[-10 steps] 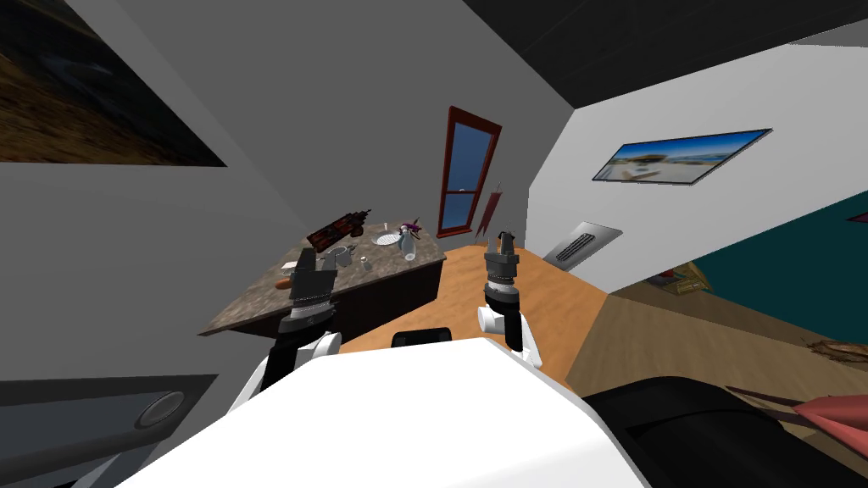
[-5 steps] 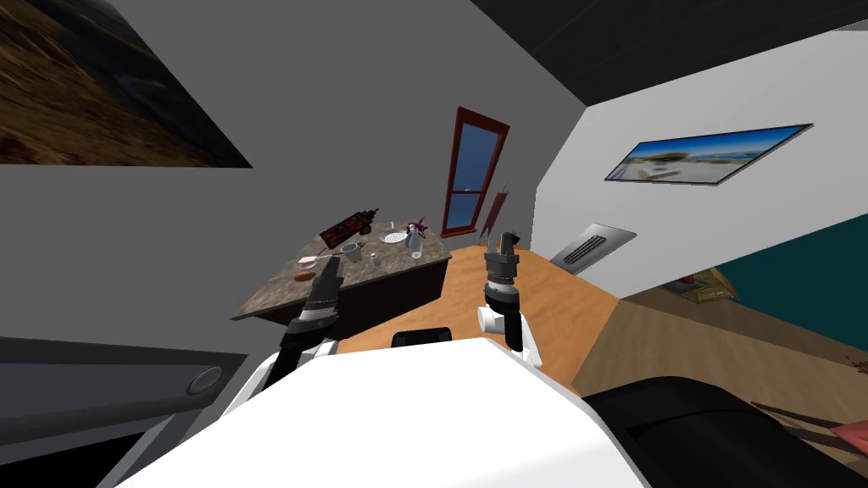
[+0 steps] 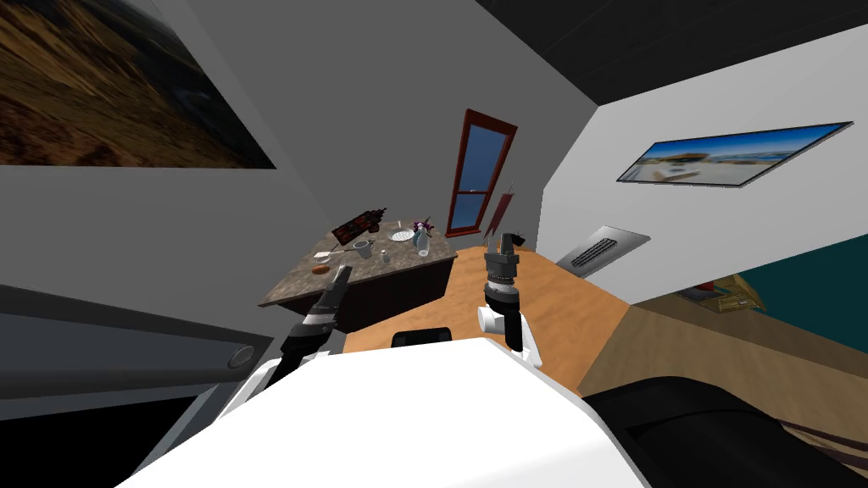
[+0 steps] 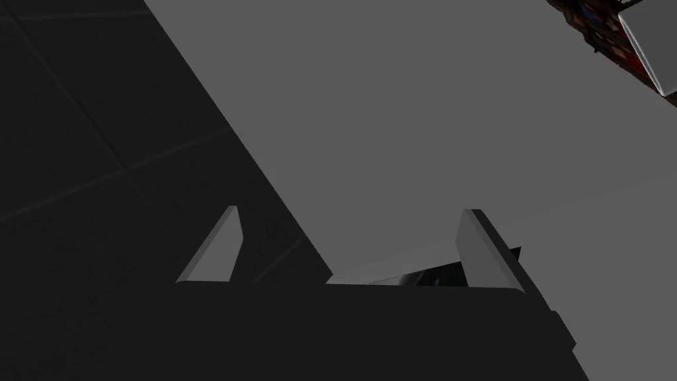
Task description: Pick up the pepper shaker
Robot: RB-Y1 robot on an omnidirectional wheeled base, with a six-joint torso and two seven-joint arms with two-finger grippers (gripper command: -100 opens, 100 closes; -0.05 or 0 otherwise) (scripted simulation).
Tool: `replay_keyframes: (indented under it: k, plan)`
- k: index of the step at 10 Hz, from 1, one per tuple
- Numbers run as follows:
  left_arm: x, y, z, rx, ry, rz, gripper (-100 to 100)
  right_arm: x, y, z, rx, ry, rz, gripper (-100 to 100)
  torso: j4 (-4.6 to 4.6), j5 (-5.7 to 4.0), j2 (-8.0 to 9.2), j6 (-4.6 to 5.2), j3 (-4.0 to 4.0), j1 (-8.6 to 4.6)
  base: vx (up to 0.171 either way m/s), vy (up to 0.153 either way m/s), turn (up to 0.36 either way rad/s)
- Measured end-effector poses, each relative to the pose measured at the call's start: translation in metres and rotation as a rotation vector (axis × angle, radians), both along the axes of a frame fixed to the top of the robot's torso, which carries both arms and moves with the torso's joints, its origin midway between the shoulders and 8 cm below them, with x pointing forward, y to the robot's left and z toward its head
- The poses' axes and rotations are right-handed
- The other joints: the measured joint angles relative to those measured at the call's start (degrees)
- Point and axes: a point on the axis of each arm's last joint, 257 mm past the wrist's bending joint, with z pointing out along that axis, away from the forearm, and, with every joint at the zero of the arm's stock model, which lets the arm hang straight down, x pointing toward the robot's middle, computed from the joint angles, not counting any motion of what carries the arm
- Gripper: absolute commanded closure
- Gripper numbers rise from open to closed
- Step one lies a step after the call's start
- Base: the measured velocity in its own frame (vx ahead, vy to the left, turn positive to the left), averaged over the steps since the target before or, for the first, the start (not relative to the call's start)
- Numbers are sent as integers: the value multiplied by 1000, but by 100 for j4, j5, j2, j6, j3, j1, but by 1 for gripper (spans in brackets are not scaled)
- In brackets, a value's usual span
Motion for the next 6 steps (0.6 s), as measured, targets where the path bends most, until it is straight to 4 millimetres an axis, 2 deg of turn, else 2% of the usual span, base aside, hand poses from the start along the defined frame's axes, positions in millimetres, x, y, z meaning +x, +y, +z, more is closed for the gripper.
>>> replay_keyframes:
  k: [3, 6]
  plan:
    - [-1, 5, -41, 109, 87, 20, -100, 0, 0, 0, 0, 0, 0, 0, -1, 0, -2, -1, -1, 0, -26, 49, 46]
    - [-1, 17, -77, 234, 178, 43, -100, 0, 0, 0, 0, 0, 0, 0, -2, -2, -10, 0, -6, -11, -3, 22, 3]
